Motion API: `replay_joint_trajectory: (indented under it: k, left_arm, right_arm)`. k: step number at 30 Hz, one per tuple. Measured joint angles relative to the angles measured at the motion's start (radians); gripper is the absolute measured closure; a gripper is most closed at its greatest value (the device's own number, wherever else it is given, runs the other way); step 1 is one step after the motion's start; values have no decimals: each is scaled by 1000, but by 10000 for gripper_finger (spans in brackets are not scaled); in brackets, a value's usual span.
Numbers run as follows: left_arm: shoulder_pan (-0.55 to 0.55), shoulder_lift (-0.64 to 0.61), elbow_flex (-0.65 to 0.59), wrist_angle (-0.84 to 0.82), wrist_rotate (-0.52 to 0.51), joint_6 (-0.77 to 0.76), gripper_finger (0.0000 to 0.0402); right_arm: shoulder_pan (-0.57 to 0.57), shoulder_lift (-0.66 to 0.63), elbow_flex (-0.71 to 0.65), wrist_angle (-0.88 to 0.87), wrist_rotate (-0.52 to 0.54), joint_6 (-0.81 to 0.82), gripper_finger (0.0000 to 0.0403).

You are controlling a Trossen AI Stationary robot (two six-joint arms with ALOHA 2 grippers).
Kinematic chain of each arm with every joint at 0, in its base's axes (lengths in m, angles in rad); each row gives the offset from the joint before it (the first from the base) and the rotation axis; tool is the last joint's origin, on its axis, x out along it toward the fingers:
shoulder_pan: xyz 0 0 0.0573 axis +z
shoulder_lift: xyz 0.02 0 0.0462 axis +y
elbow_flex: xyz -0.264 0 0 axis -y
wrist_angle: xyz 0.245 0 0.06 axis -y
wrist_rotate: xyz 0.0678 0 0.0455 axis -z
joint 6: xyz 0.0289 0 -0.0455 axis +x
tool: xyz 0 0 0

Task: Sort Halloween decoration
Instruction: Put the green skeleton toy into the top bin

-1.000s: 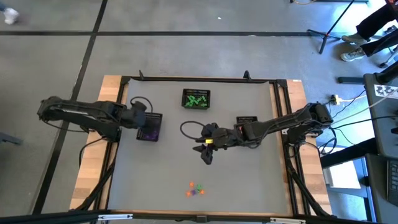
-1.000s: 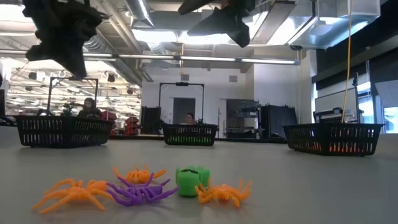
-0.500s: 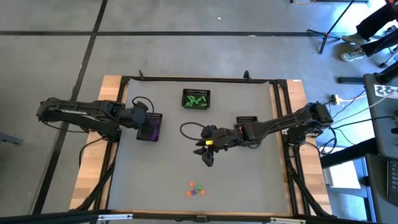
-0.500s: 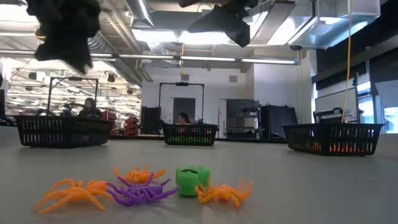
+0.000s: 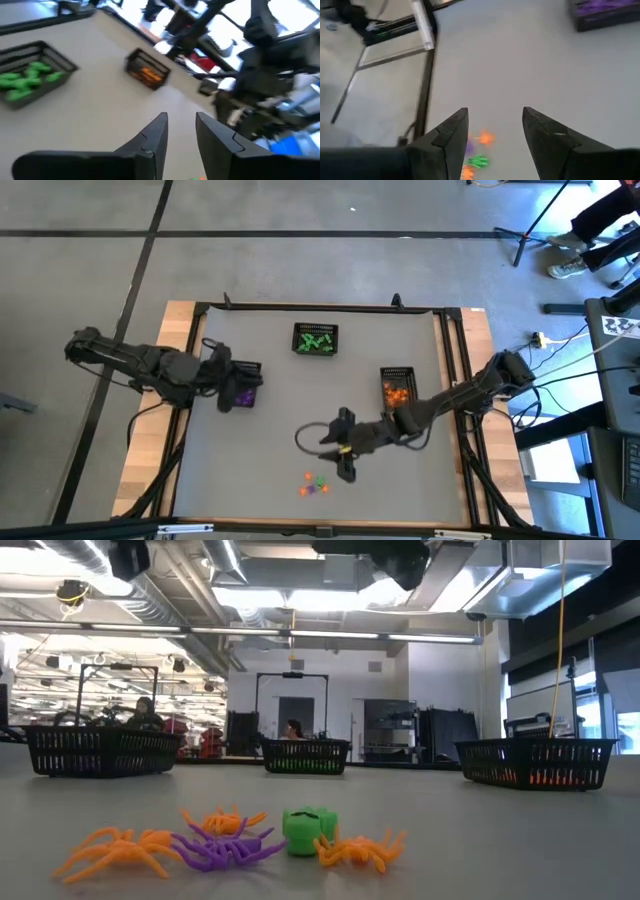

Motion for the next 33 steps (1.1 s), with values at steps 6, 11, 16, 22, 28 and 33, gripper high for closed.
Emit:
replay_joint_trajectory:
  k: [6, 11, 16, 22, 28, 33]
  left_arm:
    - [-161, 13, 0, 56, -110, 5, 319]
    - [-252, 14, 0, 55, -177, 20, 321]
    - [-280, 25, 0, 41, -185, 20, 321]
    - [-281, 50, 0, 21, -166, 20, 321]
    - [-281, 71, 0, 14, -153, 20, 321]
    - [-280, 78, 0, 13, -151, 20, 321]
  right_arm:
    - [72, 104, 1, 63, -23, -15, 217]
    - [104, 196, -1, 111, -58, 32, 217]
    - [106, 260, 0, 148, -63, 59, 217]
    - [105, 318, 1, 173, -45, 27, 217]
    - [106, 382, 48, 158, -44, -13, 217]
    - [104, 414, 97, 66, 1, -18, 217]
